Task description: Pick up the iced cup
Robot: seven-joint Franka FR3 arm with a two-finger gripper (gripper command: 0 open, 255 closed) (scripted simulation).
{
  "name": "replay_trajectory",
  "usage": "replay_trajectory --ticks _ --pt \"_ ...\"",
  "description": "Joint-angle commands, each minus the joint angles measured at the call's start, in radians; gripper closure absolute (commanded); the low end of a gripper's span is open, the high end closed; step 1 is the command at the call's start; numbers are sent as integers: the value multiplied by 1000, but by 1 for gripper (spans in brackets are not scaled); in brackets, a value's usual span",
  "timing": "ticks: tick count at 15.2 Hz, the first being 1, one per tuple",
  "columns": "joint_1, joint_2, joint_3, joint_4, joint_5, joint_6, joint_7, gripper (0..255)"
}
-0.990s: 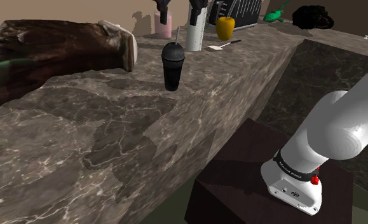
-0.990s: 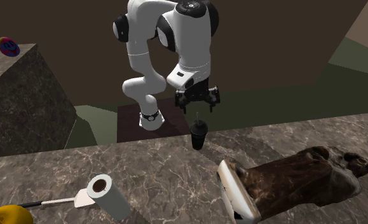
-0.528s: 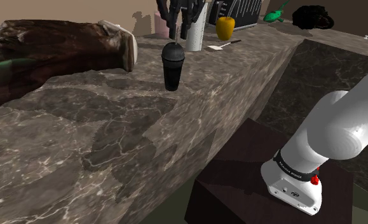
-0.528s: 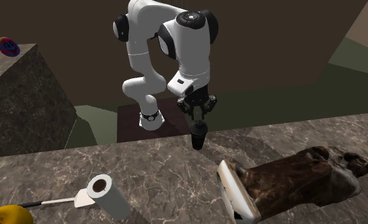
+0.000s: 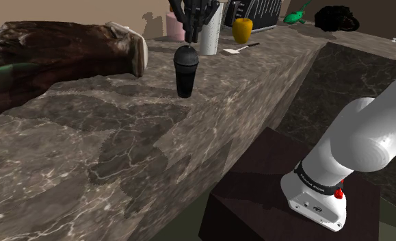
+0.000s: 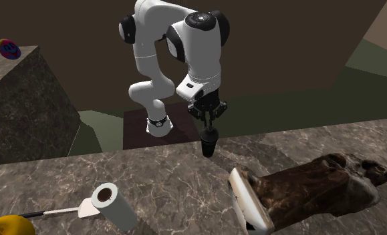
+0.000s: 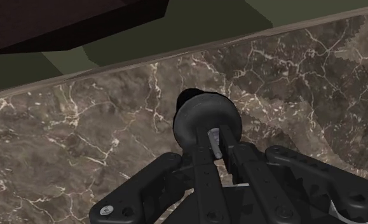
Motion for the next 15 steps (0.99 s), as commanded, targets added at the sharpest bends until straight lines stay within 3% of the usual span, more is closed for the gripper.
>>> replay_trajectory --ticks 1,15 --pt "-1 4 0 17 -1 -13 2 255" --pt "-3 84 2 294 -18 -210 39 255"
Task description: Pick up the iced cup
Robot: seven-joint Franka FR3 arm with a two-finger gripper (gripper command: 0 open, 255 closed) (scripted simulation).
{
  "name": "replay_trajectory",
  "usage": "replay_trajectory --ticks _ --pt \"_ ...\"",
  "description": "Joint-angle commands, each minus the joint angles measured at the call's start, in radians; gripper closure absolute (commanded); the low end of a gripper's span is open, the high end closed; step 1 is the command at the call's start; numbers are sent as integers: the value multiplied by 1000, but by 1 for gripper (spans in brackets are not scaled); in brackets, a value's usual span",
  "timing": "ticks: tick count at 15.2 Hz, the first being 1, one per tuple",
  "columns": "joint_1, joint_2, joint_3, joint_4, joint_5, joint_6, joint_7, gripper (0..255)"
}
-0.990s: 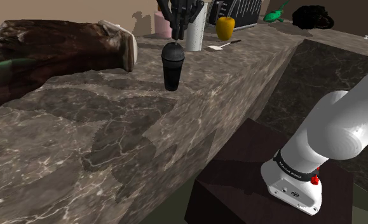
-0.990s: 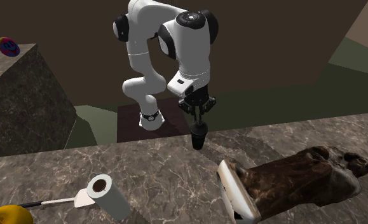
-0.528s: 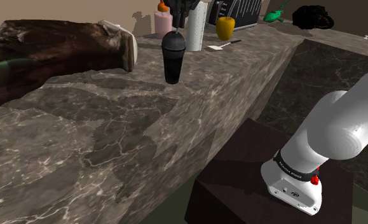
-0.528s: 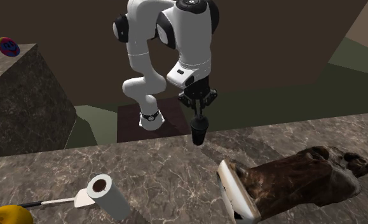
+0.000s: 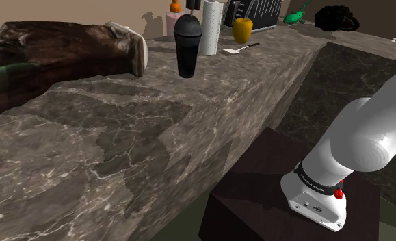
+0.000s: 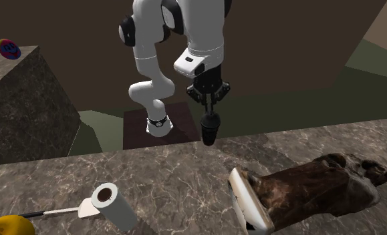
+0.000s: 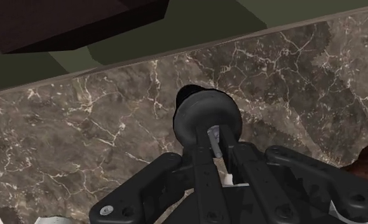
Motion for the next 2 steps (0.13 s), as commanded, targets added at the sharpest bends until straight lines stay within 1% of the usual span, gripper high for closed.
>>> replay_trajectory --ticks 1,2 --pt "0 10 1 27 -2 -17 5 255" --pt "0 11 1 28 -2 -17 5 255"
